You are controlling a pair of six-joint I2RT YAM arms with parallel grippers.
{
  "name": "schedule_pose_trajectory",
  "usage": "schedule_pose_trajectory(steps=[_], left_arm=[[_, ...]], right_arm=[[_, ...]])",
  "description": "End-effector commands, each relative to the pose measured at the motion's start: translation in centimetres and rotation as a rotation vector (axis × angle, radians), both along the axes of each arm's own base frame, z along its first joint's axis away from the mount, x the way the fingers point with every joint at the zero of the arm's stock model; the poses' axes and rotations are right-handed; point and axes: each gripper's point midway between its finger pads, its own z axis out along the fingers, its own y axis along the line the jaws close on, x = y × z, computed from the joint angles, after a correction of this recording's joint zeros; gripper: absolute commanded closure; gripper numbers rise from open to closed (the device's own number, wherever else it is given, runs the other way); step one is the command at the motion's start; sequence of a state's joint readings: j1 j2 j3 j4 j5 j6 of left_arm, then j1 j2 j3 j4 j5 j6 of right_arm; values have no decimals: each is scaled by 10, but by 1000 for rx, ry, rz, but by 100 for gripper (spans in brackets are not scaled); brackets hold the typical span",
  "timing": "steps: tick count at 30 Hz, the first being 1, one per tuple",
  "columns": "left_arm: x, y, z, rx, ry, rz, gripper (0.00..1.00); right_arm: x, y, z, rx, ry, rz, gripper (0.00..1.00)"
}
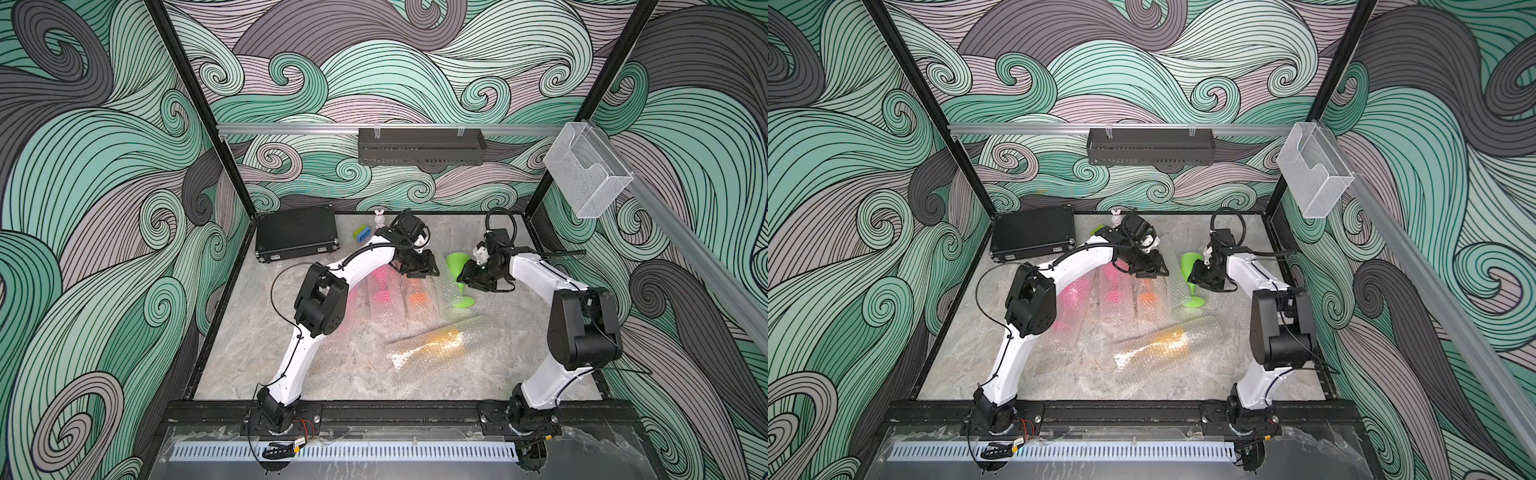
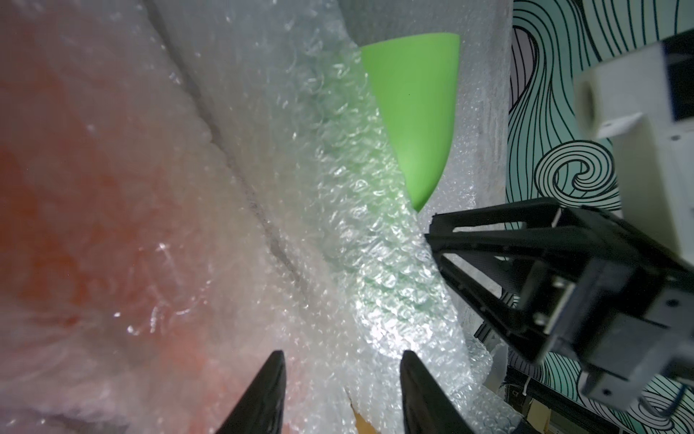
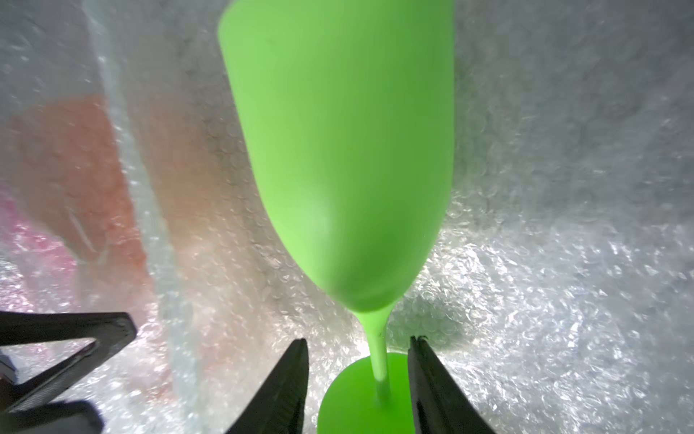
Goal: Unpack wine glasses from bubble wrap
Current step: Unwrap the bubble wrap at the center of the board, then pick up the wine glass from the bubble wrap.
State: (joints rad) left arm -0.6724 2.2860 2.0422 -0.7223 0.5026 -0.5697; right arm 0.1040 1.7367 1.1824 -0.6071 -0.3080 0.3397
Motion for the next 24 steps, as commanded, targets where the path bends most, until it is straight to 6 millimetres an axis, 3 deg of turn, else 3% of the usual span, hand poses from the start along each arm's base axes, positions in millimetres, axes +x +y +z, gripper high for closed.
schedule_pose_trajectory(steps=[1,10,24], left_arm=[[5,0,28,-45,-34,-6,50],[10,0,41,-93,-32,6,50],[19,6,52,-129,-34,30,50]], right_arm=[[0,1,-9,-40,20,27,53],[7,10,-28,-72,42,44,54],[6,10,-37,-98,18,54,77]])
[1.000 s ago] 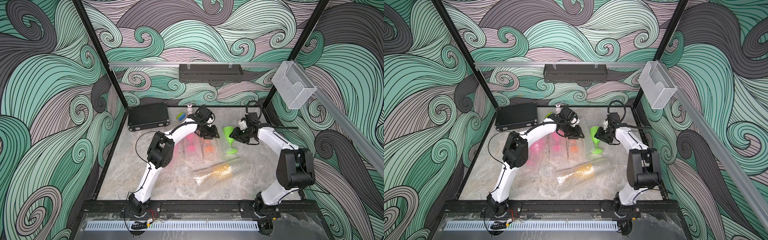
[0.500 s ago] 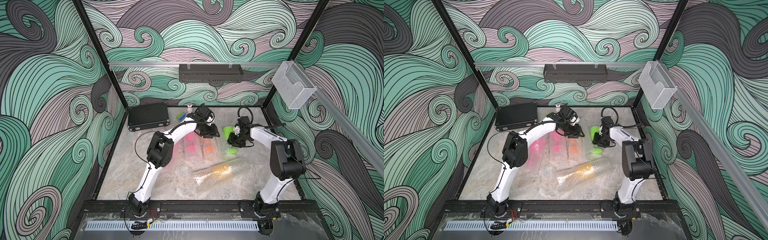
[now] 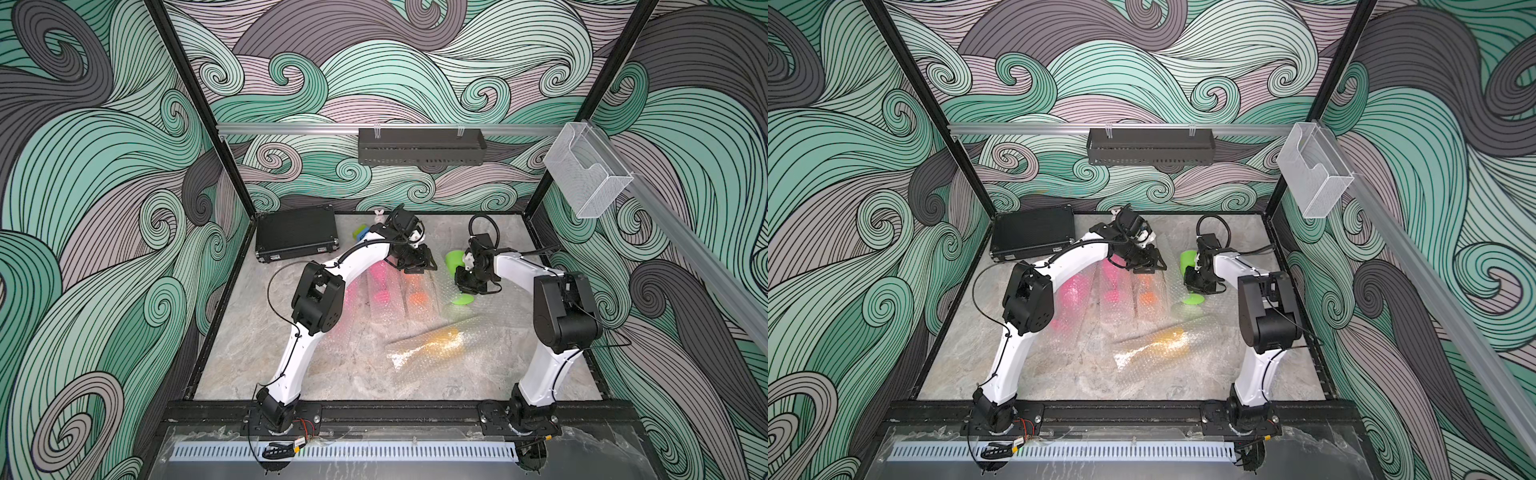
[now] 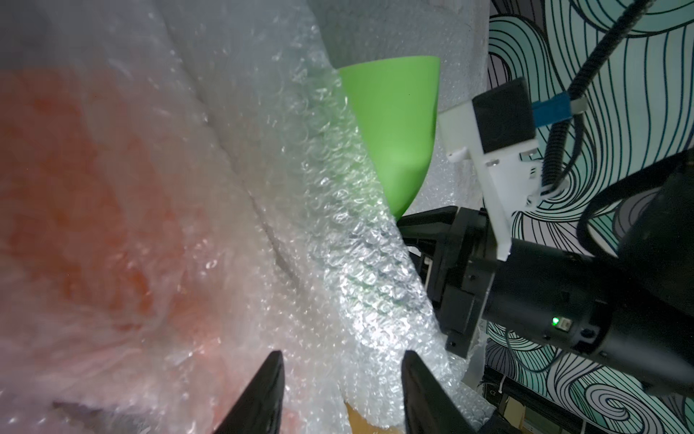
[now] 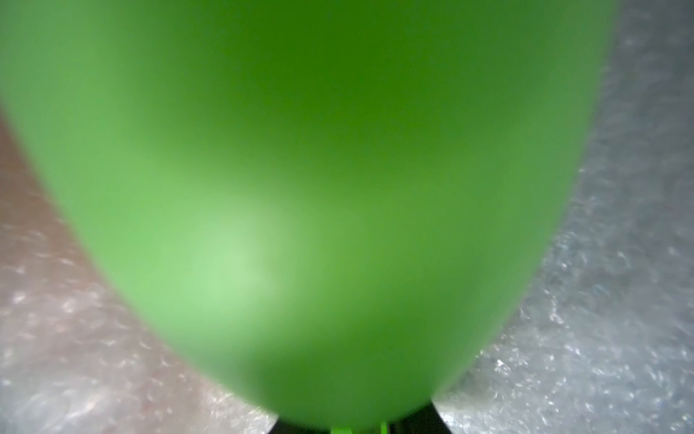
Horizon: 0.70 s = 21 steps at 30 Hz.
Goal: Unpack wine glasses from bubble wrap
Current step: Pick up the wine glass from the bubble wrap.
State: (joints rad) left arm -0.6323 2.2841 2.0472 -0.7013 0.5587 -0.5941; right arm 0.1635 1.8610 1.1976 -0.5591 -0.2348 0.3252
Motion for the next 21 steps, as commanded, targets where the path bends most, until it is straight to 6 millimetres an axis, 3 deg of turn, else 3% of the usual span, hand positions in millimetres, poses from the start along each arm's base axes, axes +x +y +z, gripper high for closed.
schedule_pose_trajectory(steps=[1,14,21], left_arm=[[6,-1,44,-74,-59,6,50],[16,17,70,-116,-74,42,50],[23,32,87,-145,-82,71,50]], right_arm=[[1,-2,3,-15,-28,4,78],[7,-2,36,-2,-163,4,83],[24,3,73,23,-355,55,83]])
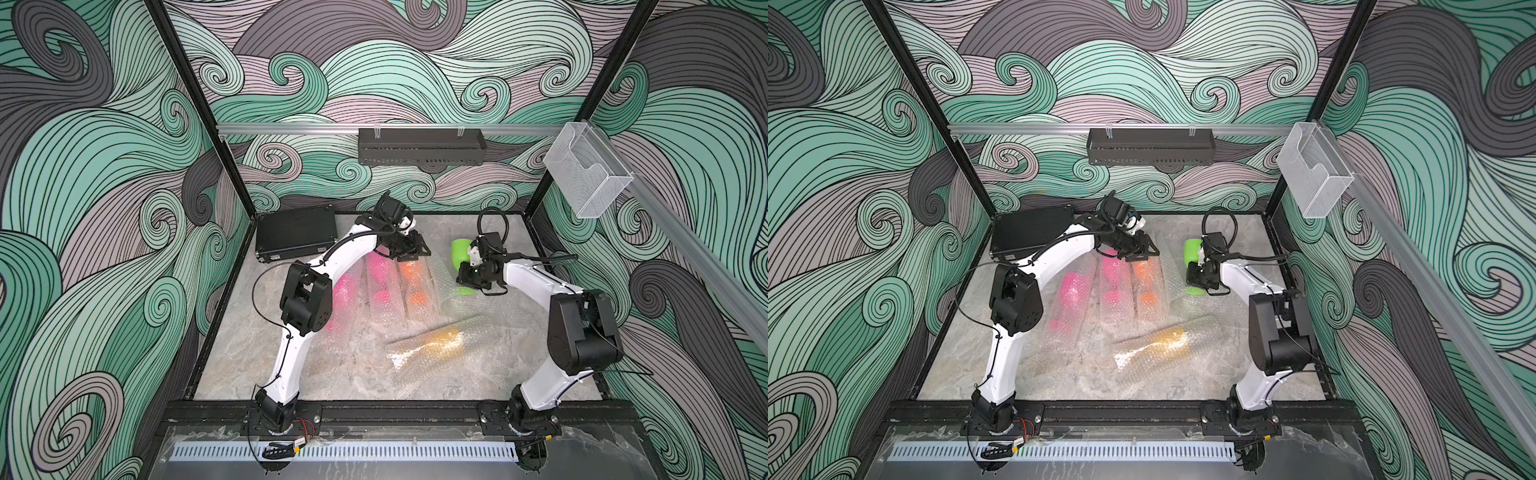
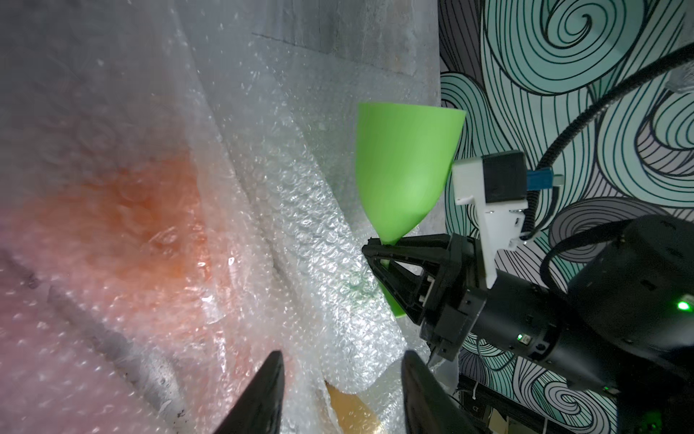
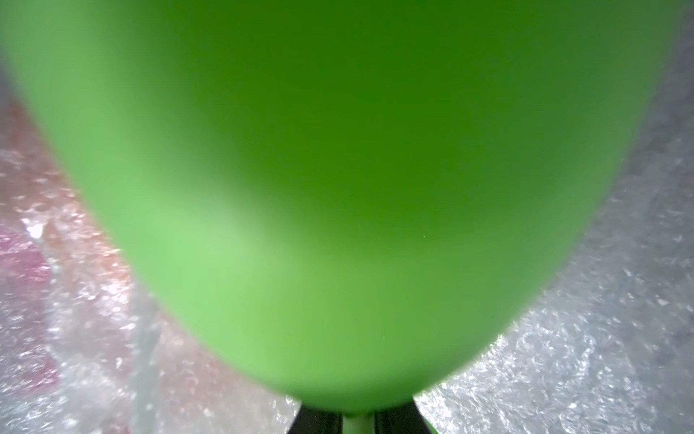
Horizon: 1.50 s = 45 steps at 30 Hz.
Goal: Unpack wine glasses from bubble wrap
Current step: Pick up the wine glass from the bubble wrap, then place the wine glass at the center of the board.
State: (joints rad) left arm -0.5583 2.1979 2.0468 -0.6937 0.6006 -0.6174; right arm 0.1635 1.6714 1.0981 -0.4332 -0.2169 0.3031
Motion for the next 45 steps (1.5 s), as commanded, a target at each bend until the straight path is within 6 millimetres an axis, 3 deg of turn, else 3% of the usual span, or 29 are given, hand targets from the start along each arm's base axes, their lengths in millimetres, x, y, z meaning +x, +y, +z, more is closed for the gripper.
schedule_pose_trajectory(steps=[1,4,9,22,37,45], left_arm=[[2,6,40,-68,-44,10,50],[9,12,51,-83,-60,29,50],[16,19,66,-96,-89,53,50],[16,31,103,-240,-71,75,46],[-3,22,84,-238,5,0,47],[-11,15,75,-209,10,-21,64]], right_arm=[[19,8,31,15,-176,61,83],[26,15,55,3,-325,146,83],[28,25,77,-83,-519,286,83],[5,51,83,-285,-781,489,83],[-7,71,99,-362,-874,552,82],[-8,74,101,-391,-881,568,82]])
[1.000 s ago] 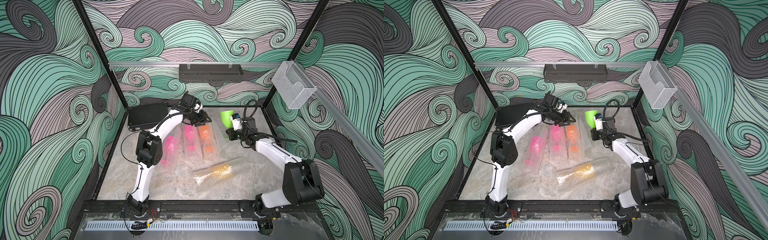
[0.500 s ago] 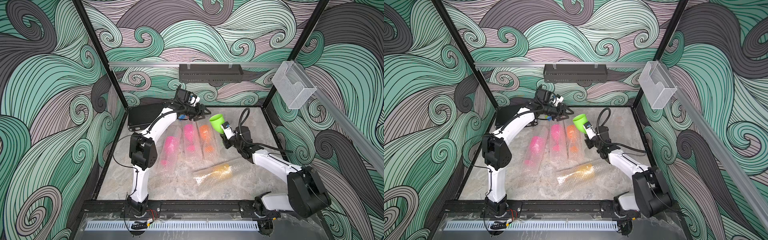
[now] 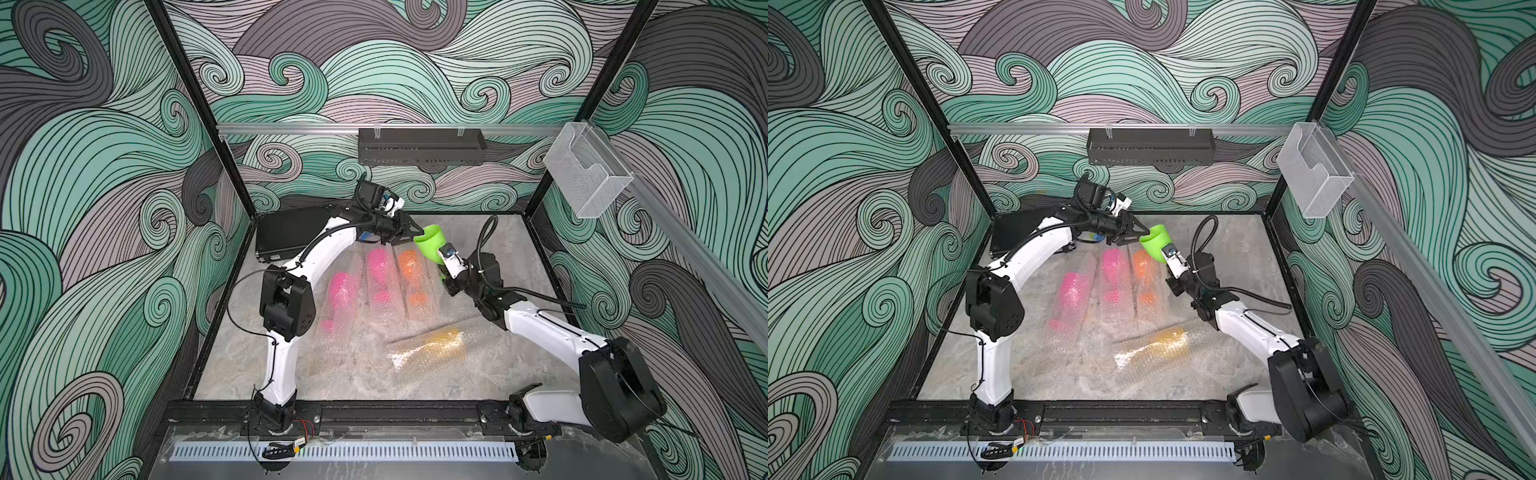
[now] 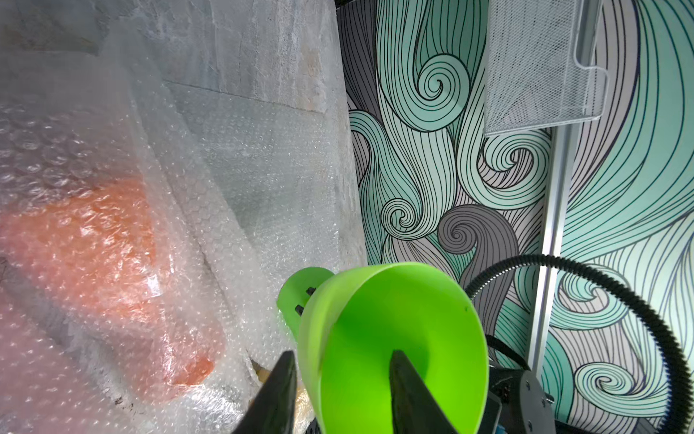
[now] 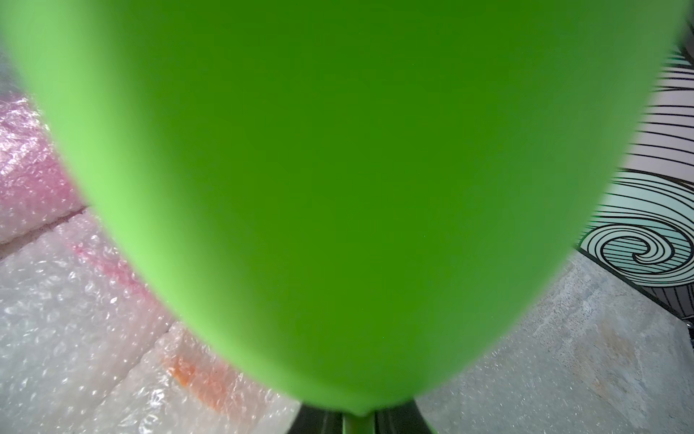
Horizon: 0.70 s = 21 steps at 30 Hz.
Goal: Unpack wine glasses from bubble wrap
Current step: Place the wine glass at the center of the board.
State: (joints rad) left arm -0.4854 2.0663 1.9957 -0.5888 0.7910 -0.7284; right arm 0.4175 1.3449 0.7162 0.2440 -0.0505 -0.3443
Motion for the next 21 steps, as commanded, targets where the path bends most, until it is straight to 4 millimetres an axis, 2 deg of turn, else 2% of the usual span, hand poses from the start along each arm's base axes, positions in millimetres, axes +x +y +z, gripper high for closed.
schedule_pose_trajectory(steps=[1,6,8,12,18,21], left_arm=[[-11,-3,-6,27,5,-31,67],[-15,-2,-8,56,-10,-44,82],[-16,-2,-11,64,-8,-50,84],[-18,0,-12,99,-26,-59,98],[-22,1,-18,150,-36,-79,100],[-23,2,-20,162,-40,-82,100]], right_arm=[[3,0,16,-8,-59,-10,82],[3,1,16,-15,-64,-8,82],[3,1,16,-14,-64,-6,82],[3,2,15,-30,-63,-3,82],[3,2,16,-63,-76,-4,79],[1,5,15,-79,-75,12,74]])
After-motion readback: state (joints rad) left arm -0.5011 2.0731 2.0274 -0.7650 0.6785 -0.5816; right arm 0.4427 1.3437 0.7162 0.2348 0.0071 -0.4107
